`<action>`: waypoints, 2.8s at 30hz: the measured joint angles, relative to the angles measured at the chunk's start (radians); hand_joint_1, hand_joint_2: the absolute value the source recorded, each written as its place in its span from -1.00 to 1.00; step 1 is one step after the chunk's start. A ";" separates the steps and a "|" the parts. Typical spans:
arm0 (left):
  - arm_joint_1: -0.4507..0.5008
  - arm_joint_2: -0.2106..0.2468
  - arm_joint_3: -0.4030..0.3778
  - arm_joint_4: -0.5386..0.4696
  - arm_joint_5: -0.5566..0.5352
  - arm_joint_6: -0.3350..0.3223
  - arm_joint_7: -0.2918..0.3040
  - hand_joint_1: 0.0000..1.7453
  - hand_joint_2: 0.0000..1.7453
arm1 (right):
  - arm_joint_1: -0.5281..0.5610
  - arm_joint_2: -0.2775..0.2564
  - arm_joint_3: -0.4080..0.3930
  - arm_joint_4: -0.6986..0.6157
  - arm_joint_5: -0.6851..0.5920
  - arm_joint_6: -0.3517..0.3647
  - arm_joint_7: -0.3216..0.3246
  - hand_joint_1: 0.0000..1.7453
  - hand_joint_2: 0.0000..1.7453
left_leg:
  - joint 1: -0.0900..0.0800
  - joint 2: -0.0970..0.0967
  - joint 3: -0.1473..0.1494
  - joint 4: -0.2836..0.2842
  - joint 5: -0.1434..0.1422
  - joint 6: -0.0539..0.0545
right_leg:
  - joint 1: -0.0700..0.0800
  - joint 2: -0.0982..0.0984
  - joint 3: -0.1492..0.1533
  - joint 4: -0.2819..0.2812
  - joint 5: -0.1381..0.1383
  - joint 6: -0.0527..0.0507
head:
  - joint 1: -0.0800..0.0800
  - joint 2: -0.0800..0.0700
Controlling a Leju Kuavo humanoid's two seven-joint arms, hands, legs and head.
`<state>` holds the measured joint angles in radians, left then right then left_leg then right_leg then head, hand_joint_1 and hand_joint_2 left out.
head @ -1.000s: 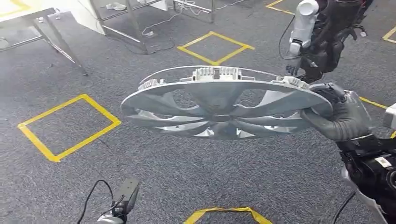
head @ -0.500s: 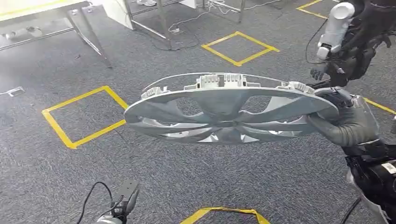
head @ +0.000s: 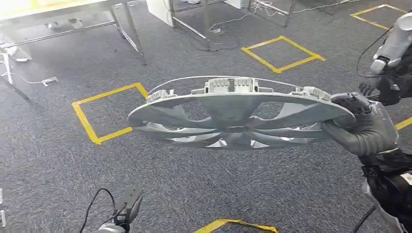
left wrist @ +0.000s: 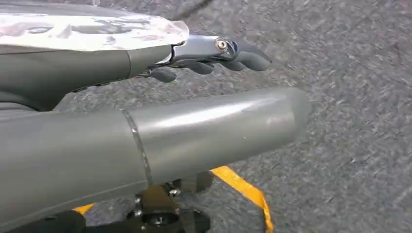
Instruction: Take the parts from the cabinet and place them on the table.
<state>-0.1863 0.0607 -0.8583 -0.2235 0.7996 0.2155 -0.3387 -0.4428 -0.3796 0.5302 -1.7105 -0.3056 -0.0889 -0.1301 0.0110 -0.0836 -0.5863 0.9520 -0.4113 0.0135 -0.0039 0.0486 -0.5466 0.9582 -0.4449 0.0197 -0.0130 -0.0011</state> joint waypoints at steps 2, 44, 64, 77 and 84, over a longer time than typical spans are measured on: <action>0.006 0.000 0.000 0.000 0.002 0.002 0.000 -1.00 -1.00 | -0.002 0.000 0.003 -0.002 0.000 0.007 -0.002 1.00 1.00 | 0.004 -0.015 0.000 -0.008 0.005 -0.012 | 0.003 -0.012 0.001 -0.003 0.001 -0.004 | -0.001 0.000; -0.002 0.002 0.000 0.000 -0.004 -0.002 0.014 -1.00 -1.00 | -0.017 0.000 -0.006 -0.001 -0.002 0.008 -0.006 1.00 1.00 | 0.006 0.131 0.006 0.005 -0.003 -0.041 | -0.006 -0.106 0.017 -0.018 0.001 -0.010 | -0.014 0.000; 0.003 -0.002 0.000 0.000 -0.007 -0.006 0.018 -1.00 -1.00 | -0.017 0.000 -0.006 -0.001 -0.002 0.012 -0.007 1.00 1.00 | -0.002 -0.019 -0.009 -0.005 0.011 -0.011 | 0.000 -0.017 0.002 -0.007 0.002 -0.014 | -0.001 0.000; -0.002 0.002 0.000 0.000 -0.011 -0.006 0.019 -1.00 -1.00 | -0.018 0.000 -0.006 -0.001 -0.002 0.015 -0.007 1.00 1.00 | -0.002 0.113 -0.006 0.008 -0.006 -0.015 | 0.003 -0.110 0.007 -0.002 -0.006 -0.003 | -0.011 0.000; -0.006 0.002 0.000 -0.001 -0.015 -0.011 0.031 -1.00 -1.00 | -0.016 0.000 -0.006 0.000 -0.002 0.016 -0.007 1.00 1.00 | 0.001 0.070 -0.004 -0.001 0.001 0.017 | -0.006 -0.059 -0.103 0.260 -0.150 0.023 | -0.003 0.000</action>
<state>-0.1927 0.0629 -0.8583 -0.2243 0.7843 0.2049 -0.3075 -0.4592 -0.3792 0.5241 -1.7109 -0.3071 -0.0732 -0.1373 0.0120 -0.0139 -0.5900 0.9513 -0.4104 0.0305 -0.0103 -0.0100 -0.6491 1.2179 -0.5953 0.0427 -0.0160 -0.0011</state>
